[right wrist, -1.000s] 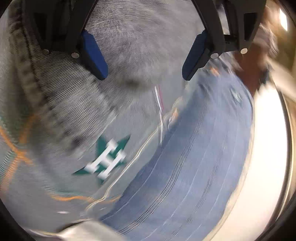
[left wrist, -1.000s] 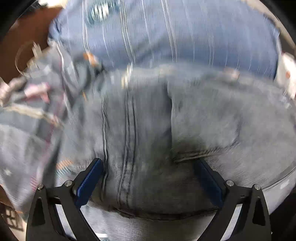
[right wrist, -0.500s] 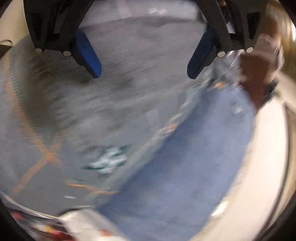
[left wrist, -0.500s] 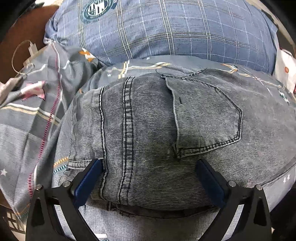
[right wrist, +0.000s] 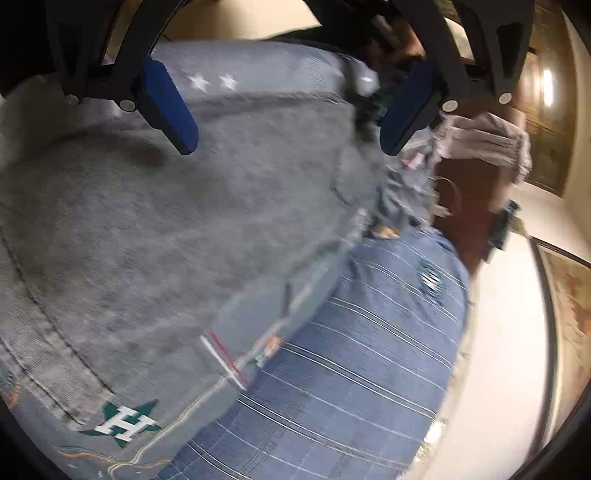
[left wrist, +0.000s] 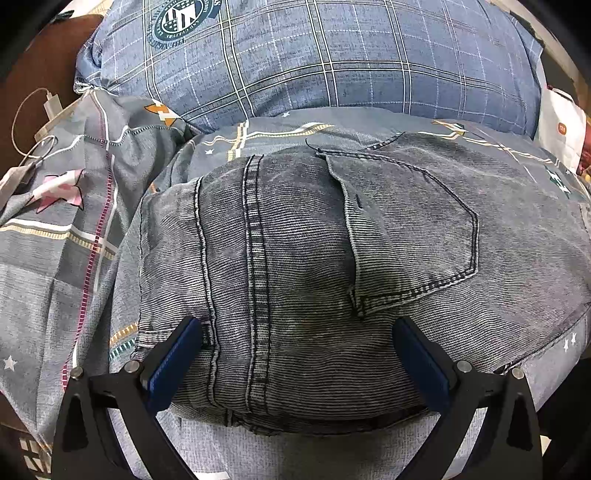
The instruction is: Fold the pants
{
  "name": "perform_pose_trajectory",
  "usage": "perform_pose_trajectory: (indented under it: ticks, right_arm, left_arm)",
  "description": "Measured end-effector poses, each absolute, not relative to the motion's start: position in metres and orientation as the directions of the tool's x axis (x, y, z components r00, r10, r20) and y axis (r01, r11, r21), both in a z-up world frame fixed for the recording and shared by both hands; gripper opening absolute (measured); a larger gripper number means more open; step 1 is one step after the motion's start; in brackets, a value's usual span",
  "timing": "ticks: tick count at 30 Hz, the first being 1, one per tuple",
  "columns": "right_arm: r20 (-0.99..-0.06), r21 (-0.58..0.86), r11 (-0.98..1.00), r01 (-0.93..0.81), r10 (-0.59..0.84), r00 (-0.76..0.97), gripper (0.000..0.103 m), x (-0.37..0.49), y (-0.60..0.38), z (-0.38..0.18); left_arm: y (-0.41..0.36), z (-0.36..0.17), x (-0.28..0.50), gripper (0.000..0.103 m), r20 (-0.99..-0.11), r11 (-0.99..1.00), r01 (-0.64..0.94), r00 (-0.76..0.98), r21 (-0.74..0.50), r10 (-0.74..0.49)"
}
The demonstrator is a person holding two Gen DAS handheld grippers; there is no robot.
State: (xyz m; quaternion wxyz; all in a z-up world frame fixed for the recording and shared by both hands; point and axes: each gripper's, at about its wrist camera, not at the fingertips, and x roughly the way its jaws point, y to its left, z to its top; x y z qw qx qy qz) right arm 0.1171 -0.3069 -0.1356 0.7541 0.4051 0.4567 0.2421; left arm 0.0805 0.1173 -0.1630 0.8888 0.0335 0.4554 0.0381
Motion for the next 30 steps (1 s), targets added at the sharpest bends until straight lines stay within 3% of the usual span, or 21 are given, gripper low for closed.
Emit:
perform_pose_trajectory:
  ticks: [3,4,6,9,12,15,17,21,22,30]
  right_arm:
    - [-0.530,0.831,0.551,0.070,0.751,0.394,0.102,0.132,-0.299,-0.176]
    - [-0.499,0.842,0.538,0.046,0.743,0.445,0.102,0.125,-0.305,-0.174]
    - [-0.537,0.827,0.557,0.071,0.747,0.391,0.102,0.119,-0.309,-0.164]
    - [-0.513,0.826,0.561,0.059,0.704,0.491,0.102,0.096,-0.342,-0.144]
    - [-0.489,0.850,0.483,0.209,0.581,0.651,0.102,0.062,-0.411,-0.148]
    - [-0.528,0.839,0.414,0.352,0.466,0.710,0.102,0.043,-0.462,-0.167]
    - [-0.510,0.858,0.337,0.388,0.461,0.726,0.101,0.039,-0.481,-0.181]
    - [-0.506,0.858,0.351,0.375,0.456,0.732,0.086,0.052,-0.490,-0.183]
    - [-0.526,0.846,0.369,0.386,0.450,0.722,0.080,0.057,-0.492,-0.183]
    - [-0.655,0.743,0.487,0.459,0.393,0.645,0.060,0.075,-0.496,-0.182]
  left_arm:
    - [0.119,-0.163,0.081,0.103,-0.810,0.996,-0.021,0.581,0.086,0.082]
    - [0.121,-0.163,0.081,0.103,-0.815,0.997,-0.017,0.575,0.078,0.074]
    - [0.123,-0.161,0.082,0.103,-0.824,0.997,-0.008,0.563,0.075,0.067]
    - [0.120,-0.158,0.086,0.103,-0.836,0.996,-0.017,0.543,0.090,0.085]
    - [0.107,-0.142,0.083,0.103,-0.805,0.989,-0.052,0.576,0.137,0.142]
    - [0.085,-0.123,0.081,0.103,-0.773,0.994,-0.006,0.628,0.108,0.088]
    - [0.063,-0.111,0.082,0.103,-0.749,0.993,0.043,0.661,0.106,0.051]
    - [0.019,-0.104,0.090,0.103,-0.744,0.985,0.134,0.668,0.106,-0.010]
    - [0.012,-0.104,0.091,0.103,-0.746,0.984,0.144,0.666,0.106,-0.017]
    - [-0.039,-0.109,0.097,0.103,-0.757,0.973,0.220,0.647,0.065,-0.096]
